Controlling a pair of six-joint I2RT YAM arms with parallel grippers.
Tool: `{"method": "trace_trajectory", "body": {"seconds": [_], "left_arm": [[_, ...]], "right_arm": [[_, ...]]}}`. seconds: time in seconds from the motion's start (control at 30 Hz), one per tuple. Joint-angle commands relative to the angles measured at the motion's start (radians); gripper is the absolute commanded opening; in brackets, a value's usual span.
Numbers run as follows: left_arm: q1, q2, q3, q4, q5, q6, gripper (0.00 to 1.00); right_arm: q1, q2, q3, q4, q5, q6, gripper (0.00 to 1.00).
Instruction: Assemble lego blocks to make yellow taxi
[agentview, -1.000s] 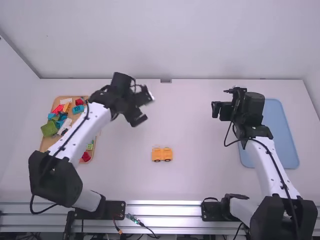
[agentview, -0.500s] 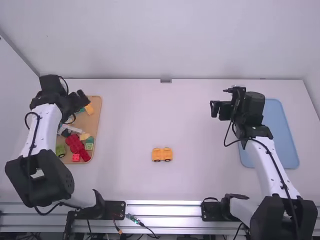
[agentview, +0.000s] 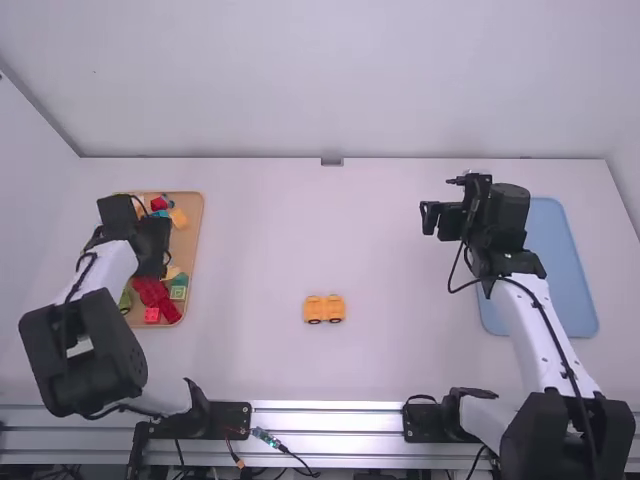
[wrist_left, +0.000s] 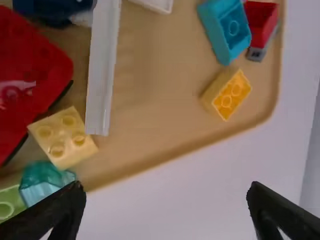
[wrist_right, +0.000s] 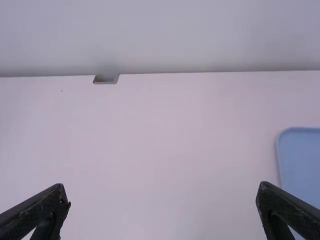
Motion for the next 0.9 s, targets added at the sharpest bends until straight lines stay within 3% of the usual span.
{"method": "trace_trajectory", "body": {"seconds": [0.0, 0.07, 0.2, 0.27, 0.63, 0.87], "left_arm": [[0.000, 0.004, -0.064, 0.021, 0.010, -0.193, 0.96], [0.008, 0.004, -0.087, 0.027, 0.023, -0.241, 0.98], [0.010, 0.004, -0.107, 0.027, 0.011, -0.215, 0.89], [0.010, 0.004, -0.078, -0.003, 0.006, -0.167, 0.84], [0.010, 0.012, 0.105, -0.266, -0.059, -0.167, 0.84], [0.010, 0.157, 0.246, -0.346, -0.056, -0.090, 0.82]], "right_arm": [[0.003, -0.007, 0.016, 0.003, -0.006, 0.003, 0.99], [0.003, -0.007, 0.016, 0.003, -0.006, 0.003, 0.99], [0.003, -0.007, 0.016, 0.003, -0.006, 0.003, 0.99], [0.003, -0.007, 0.016, 0.011, -0.007, 0.003, 0.99], [0.003, -0.007, 0.016, 0.024, -0.006, 0.056, 0.99], [0.018, -0.007, 0.016, 0.018, -0.006, 0.051, 0.99]]}}
